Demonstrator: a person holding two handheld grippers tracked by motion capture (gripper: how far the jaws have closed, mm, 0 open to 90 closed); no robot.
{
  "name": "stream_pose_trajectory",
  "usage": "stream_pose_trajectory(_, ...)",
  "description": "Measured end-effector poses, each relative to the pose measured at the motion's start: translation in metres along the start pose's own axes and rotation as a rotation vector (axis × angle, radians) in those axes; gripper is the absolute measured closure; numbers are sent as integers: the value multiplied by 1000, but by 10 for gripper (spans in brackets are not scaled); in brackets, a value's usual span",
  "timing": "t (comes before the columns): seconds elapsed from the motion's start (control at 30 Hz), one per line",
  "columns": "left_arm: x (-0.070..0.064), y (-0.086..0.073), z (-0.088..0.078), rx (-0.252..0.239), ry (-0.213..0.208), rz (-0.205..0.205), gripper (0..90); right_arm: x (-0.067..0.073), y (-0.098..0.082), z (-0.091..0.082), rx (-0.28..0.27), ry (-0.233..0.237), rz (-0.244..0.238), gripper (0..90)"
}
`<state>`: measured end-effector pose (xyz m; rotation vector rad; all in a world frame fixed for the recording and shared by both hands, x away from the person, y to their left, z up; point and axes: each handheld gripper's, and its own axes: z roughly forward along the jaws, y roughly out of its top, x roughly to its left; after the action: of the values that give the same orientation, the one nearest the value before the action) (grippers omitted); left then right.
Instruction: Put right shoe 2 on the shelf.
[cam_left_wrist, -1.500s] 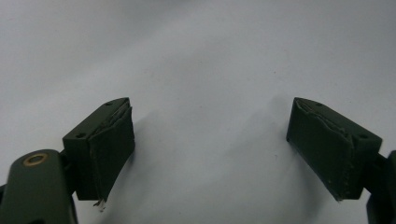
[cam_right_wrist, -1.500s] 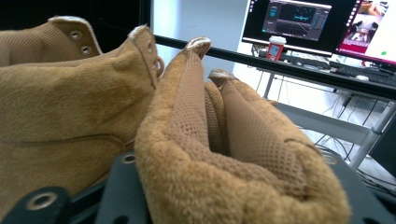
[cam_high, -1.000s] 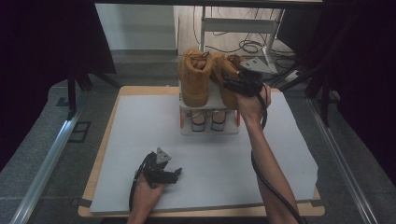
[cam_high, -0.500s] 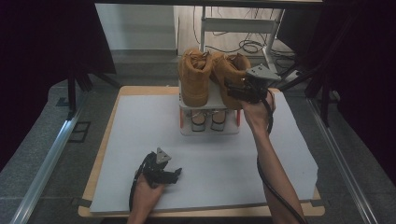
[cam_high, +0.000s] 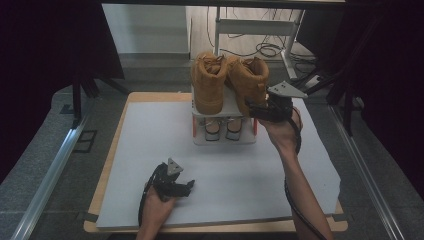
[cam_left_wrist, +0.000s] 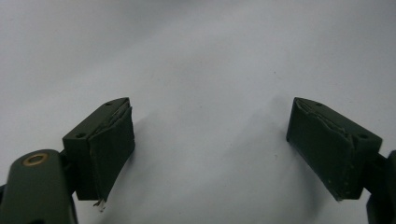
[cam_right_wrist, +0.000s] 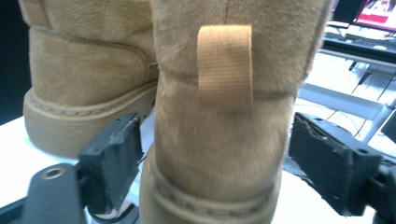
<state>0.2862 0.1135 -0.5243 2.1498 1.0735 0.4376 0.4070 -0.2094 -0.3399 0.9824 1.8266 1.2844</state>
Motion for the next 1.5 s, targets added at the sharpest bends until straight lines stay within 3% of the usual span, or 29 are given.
stream_pose_trajectory(0.13, 0, 0, 0, 0, 0, -1, 149, 1, -7, -12, 4, -4, -3, 284)
stream_pose_trajectory(0.43, 0, 0, 0, 3, 0, 2, 148, -1, -24, -34, 32, 72, -8, 593)
stream_pose_trajectory(0.73, 0, 0, 0, 1, 1, 0, 149, -7, -38, -37, 64, 94, -17, 887)
stream_pose_trajectory(0.87, 0, 0, 0, 3, 0, 1, 148, -7, -45, -34, 69, 96, -20, 896)
stream_pose_trajectory(1.0, 0, 0, 0, 3, 1, 3, 148, -7, -47, -30, 61, 106, 21, 896)
stream_pose_trajectory(1.5, 0, 0, 0, 4, 2, 4, 149, 10, -42, -7, 56, 117, 1, 896)
